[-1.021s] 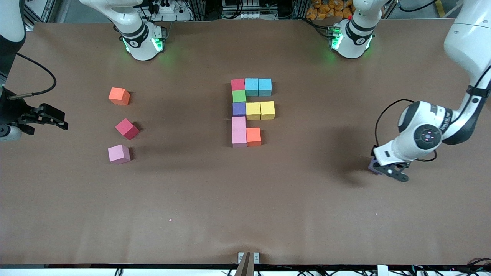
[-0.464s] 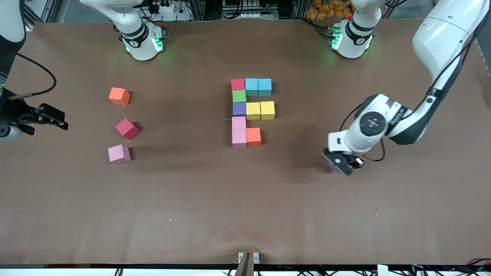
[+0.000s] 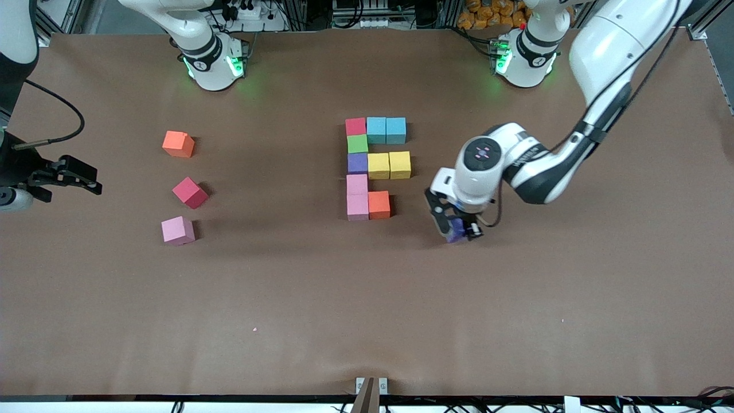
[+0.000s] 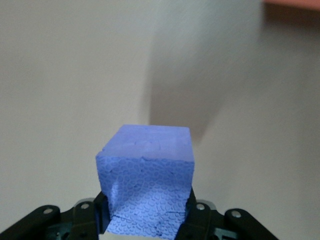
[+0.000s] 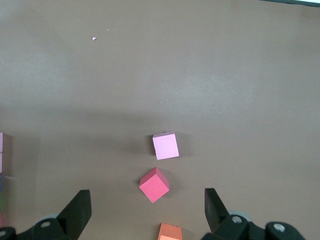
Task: Arrange 11 blocks into digit 3
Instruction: 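Carry the purple block to the pattern with the left gripper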
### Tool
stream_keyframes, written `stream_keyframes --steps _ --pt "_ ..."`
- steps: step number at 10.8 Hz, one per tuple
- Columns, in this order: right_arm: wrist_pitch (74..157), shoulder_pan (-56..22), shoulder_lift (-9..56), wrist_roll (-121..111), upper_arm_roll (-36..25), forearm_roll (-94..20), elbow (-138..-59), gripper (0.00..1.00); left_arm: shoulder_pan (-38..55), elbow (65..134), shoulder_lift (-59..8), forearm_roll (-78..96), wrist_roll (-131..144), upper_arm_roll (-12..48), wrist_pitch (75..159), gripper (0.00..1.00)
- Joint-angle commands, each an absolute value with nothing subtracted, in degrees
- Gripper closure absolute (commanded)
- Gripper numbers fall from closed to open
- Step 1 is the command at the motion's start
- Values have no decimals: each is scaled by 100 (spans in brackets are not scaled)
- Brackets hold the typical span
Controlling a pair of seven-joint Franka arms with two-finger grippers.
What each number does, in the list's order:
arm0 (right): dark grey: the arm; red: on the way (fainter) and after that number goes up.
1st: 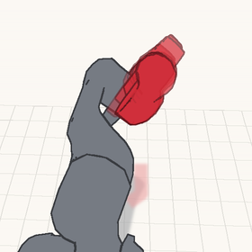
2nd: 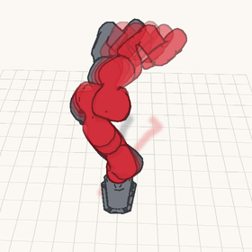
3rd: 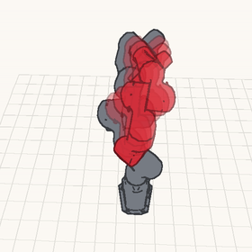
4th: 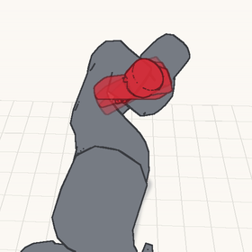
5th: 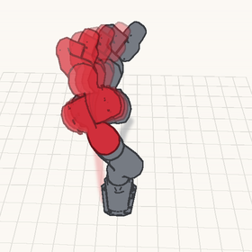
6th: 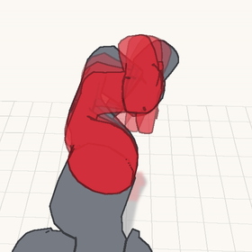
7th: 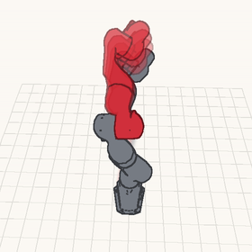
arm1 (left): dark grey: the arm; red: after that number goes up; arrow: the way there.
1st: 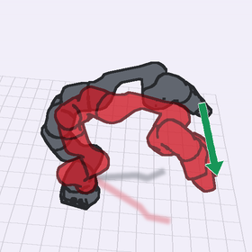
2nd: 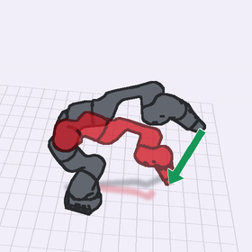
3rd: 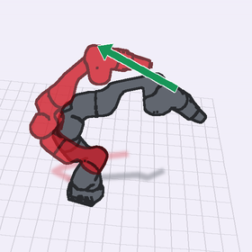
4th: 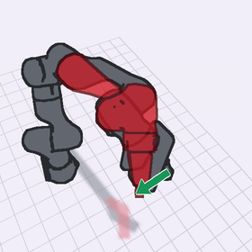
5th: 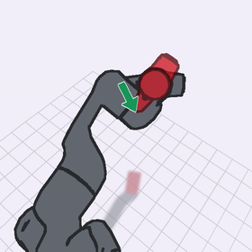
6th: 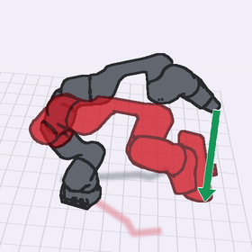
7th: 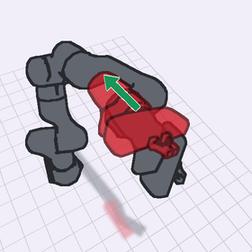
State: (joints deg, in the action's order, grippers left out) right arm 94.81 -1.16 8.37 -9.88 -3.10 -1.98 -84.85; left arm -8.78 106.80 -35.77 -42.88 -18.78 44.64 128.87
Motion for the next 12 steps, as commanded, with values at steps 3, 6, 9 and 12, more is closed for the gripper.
stream_keyframes --steps 3,6,9,12 --pt "9475 -105 879 -1046 -316 -299 -8411 0 -212 10284 -3962 -4394 -2215 4421 12911 78" --pt "9483 -105 888 -1046 -316 -299 -8411 0 44 10292 -4095 -4412 -2118 4324 12955 78" --pt "9483 -105 879 -1046 -316 -308 -8411 0 333 10353 -4113 -4421 -1768 4254 12955 78" --pt "9475 -105 879 -1046 -316 -299 -8411 0 667 10345 -4148 -4421 -1469 4044 12955 78"
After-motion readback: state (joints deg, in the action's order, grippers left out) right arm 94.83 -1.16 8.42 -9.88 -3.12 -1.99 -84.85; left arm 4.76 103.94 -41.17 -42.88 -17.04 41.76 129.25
